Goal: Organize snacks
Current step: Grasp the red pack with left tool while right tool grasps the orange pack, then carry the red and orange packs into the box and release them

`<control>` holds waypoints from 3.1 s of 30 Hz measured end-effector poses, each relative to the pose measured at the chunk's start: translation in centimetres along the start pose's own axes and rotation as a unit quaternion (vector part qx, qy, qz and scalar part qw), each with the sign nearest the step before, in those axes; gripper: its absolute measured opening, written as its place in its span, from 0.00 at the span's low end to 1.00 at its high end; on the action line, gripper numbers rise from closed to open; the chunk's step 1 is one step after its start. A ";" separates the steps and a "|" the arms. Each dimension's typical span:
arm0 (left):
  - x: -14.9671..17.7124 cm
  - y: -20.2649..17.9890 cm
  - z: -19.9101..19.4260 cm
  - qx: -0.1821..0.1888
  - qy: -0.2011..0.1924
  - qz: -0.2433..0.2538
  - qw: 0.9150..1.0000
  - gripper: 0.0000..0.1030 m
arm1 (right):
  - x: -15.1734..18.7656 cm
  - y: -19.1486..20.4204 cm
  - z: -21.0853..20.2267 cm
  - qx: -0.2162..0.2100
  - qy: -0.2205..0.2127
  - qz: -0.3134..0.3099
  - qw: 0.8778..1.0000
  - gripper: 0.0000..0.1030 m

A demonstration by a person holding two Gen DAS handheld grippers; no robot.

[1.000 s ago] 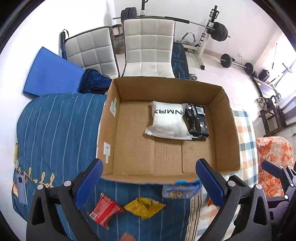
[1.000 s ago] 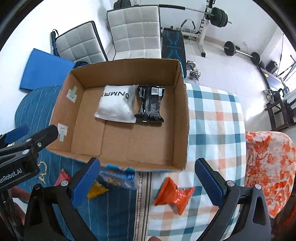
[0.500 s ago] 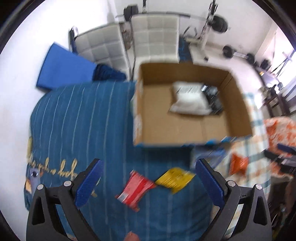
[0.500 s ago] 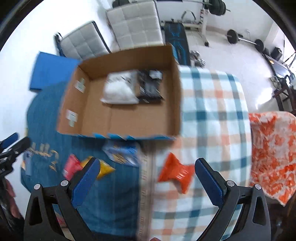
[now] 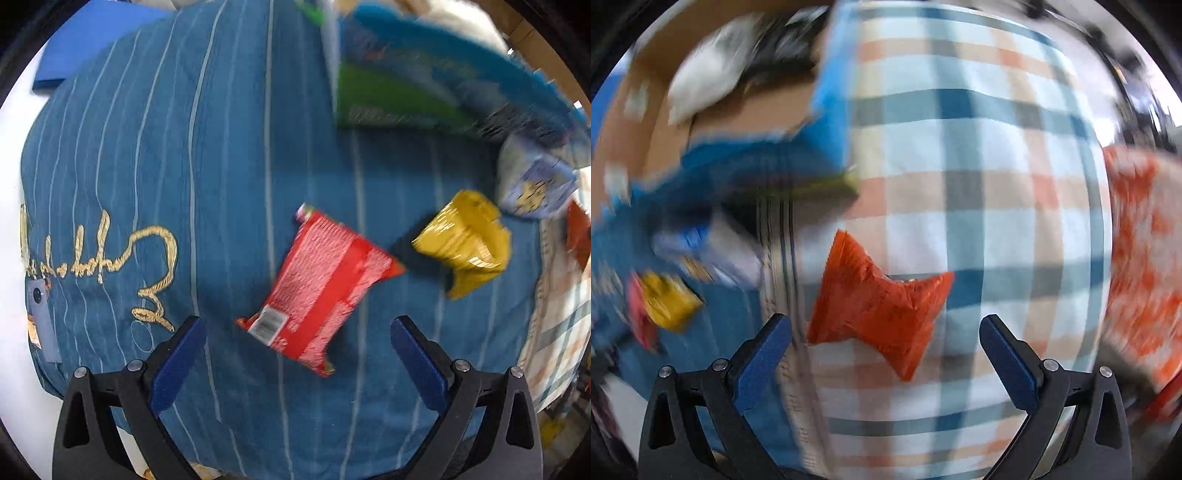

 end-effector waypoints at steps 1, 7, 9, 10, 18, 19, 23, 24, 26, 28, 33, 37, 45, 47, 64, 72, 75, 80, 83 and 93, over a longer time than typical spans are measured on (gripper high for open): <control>0.2 0.3 0.7 -0.002 0.008 0.001 1.000 1.00 | 0.0 0.3 0.2 0.028 0.004 -0.029 0.999 1.00; 1.2 1.5 2.1 -0.002 0.023 0.007 1.000 1.00 | 0.6 1.1 2.3 0.210 0.043 -0.192 0.958 0.99; 1.4 1.5 2.4 0.001 0.024 0.009 1.000 1.00 | 0.6 1.0 3.6 0.232 0.057 -0.220 0.946 0.91; 1.5 1.5 2.5 0.004 0.024 0.009 1.000 1.00 | 0.5 0.9 4.1 0.236 0.063 -0.220 0.944 0.70; 0.2 0.4 3.5 0.007 0.023 0.030 0.999 1.00 | 2.1 0.1 5.3 0.105 0.084 -0.100 0.986 0.35; -0.3 0.2 3.8 0.008 0.024 0.031 0.999 0.97 | 2.8 -0.1 5.6 0.080 0.091 -0.073 0.990 0.35; -1.4 -1.1 5.1 0.042 0.042 0.023 0.998 0.58 | 5.2 -0.4 6.7 -0.022 0.111 0.010 0.994 0.36; -1.3 -1.4 5.7 0.061 0.055 0.012 0.997 0.57 | 5.6 -0.5 6.9 -0.064 0.109 0.033 0.991 0.37; -0.9 -1.5 6.3 0.079 0.060 -0.013 0.995 0.50 | 6.2 -0.7 6.9 -0.129 0.104 0.053 0.985 0.47; -0.4 -1.9 6.3 0.086 0.058 -0.028 0.994 0.47 | 6.6 -1.4 6.3 -0.139 0.090 0.058 0.984 0.62; 3.0 -2.8 7.2 0.101 0.072 -0.061 0.990 0.46 | 5.9 -2.8 3.3 -0.077 0.037 -0.001 0.996 0.69; 3.7 -3.8 7.9 0.089 0.068 -0.056 0.992 0.50 | 4.7 -1.9 3.5 0.002 0.033 -0.079 0.996 0.69; 1.9 -3.8 8.4 0.091 0.059 -0.068 0.992 0.50 | 3.7 -1.2 5.6 -0.039 0.073 -0.031 0.996 0.44; 2.0 -4.3 8.6 0.091 0.056 -0.072 0.992 0.50 | 4.7 -1.8 6.2 -0.050 0.096 0.007 0.994 0.44; 5.2 -3.9 6.4 0.084 0.015 -0.083 0.993 0.43 | 8.7 4.9 5.5 -0.040 0.033 0.029 0.998 0.41; 9.3 -5.9 1.8 0.099 -0.034 -0.068 0.992 0.43 | 12.1 8.7 1.9 -0.078 -0.001 0.017 0.997 0.41; 10.0 -6.8 -0.5 0.107 -0.049 -0.058 0.991 0.43 | 12.7 10.3 0.0 -0.089 -0.014 0.012 0.996 0.40; 10.3 -7.9 -4.9 0.116 -0.083 -0.035 0.989 0.43 | 13.8 11.5 -3.0 -0.096 -0.040 -0.005 0.995 0.40; 9.8 -8.5 -8.7 0.117 -0.113 -0.020 0.986 0.43 | 12.4 10.6 -6.3 -0.099 -0.058 -0.015 0.993 0.40; 6.4 -10.5 -15.9 0.149 -0.174 0.004 0.973 0.43 | 9.3 11.5 -12.4 -0.124 -0.112 -0.021 0.986 0.39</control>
Point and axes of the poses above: each gripper's, at about its wrist camera, not at the fingertips, and z roughly the way its jaws point, y to its left, x to its underside, the point moved 9 cm from there along z, roughly the way its jaws point, and after that the axes turned 15 degrees about y, right-handed, at the moved point
